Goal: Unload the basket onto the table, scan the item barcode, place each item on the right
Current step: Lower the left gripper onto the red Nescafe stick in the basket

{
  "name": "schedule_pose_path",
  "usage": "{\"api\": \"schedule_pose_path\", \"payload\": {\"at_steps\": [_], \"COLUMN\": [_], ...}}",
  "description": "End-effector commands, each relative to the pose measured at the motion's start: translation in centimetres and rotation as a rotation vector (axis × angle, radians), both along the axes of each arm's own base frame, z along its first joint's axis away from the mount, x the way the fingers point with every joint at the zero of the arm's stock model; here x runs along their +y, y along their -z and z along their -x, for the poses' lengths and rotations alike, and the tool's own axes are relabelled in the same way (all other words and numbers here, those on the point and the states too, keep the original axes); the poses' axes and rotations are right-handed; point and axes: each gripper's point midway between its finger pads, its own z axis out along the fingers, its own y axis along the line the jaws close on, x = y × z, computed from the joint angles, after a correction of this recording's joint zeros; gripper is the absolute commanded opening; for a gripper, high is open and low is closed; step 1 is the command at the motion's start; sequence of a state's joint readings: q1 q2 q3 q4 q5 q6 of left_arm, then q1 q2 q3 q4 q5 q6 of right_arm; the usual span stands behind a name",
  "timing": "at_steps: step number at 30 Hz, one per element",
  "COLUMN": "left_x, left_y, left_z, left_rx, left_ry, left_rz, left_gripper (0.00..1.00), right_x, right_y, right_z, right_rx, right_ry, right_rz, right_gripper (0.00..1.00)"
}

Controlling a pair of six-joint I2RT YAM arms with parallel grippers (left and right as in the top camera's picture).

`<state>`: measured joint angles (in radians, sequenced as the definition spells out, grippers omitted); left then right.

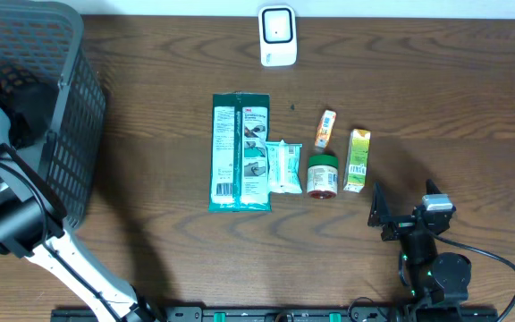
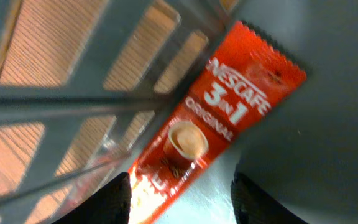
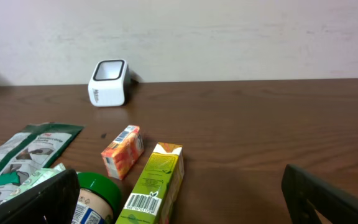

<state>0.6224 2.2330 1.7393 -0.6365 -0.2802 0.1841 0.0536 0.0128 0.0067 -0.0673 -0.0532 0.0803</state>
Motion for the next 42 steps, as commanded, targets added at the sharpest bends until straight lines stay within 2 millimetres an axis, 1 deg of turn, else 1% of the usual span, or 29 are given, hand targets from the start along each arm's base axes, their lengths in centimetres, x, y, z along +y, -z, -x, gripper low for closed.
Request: {"api": "schedule_pose_path", "payload": {"at_steps": [1,10,14,18,21,23,24,28,30,33,34,35,38,41,42], "left_x": [-0.3,-0.5,-1.6,-3.3,-4.0,-4.3,-4.6,-6.0,-6.9,-8.2,-8.6,-9.1,-10.2,-10.8,-11.4], "left_y": [3.0,5.6,7.5,10.5,12.1,12.9,13.2,14.0,14.2,14.2,14.2,14.2,14.1,14.1,14.0], "left_z": [2.0,3.5,4.1,5.0,5.8,6.0,6.1,5.5,4.9,4.0,3.9,3.6,3.0,3.0,3.0], "left_rx": [0.055,0.061,0.05,0.055,0.077,0.089,0.089,0.058,0.024,-0.027,-0.037,-0.055,-0.087,-0.093,-0.101], "left_ry": [-0.009,-0.027,-0.036,-0.024,-0.023,-0.023,-0.019,0.0,0.015,0.038,0.043,0.054,0.075,0.079,0.082], "left_rz": [0.035,0.042,0.085,0.144,0.169,0.185,0.202,0.278,0.332,0.405,0.424,0.454,0.51,0.545,0.573], "left_gripper": [0.57,0.57,0.58,0.58,0.58,0.54,0.53,0.51,0.49,0.49,0.5,0.53,0.57,0.58,0.58], "right_x": [0.2,0.2,0.2,0.2,0.2,0.2,0.2,0.2,0.2,0.2,0.2,0.2,0.2,0.2,0.2], "right_y": [0.1,0.1,0.1,0.1,0.1,0.1,0.1,0.1,0.1,0.1,0.1,0.1,0.1,0.1,0.1], "right_z": [0.0,0.0,0.0,0.0,0.0,0.0,0.0,0.0,0.0,0.0,0.0,0.0,0.0,0.0,0.0], "right_rx": [0.003,0.003,0.003,0.003,0.003,0.003,0.003,0.003,0.003,0.003,0.003,0.003,0.003,0.003,0.003], "right_ry": [-0.009,-0.009,-0.009,-0.009,-0.009,-0.009,-0.009,-0.009,-0.009,-0.009,-0.009,-0.009,-0.009,-0.009,-0.009], "right_rz": [-0.012,-0.013,-0.013,-0.013,-0.013,-0.013,-0.013,-0.013,-0.013,-0.012,-0.013,-0.013,-0.012,-0.013,-0.012], "right_gripper": [0.99,0.99,0.99,0.99,0.99,0.99,0.99,0.99,0.99,0.99,0.99,0.99,0.99,0.99,0.99]}}
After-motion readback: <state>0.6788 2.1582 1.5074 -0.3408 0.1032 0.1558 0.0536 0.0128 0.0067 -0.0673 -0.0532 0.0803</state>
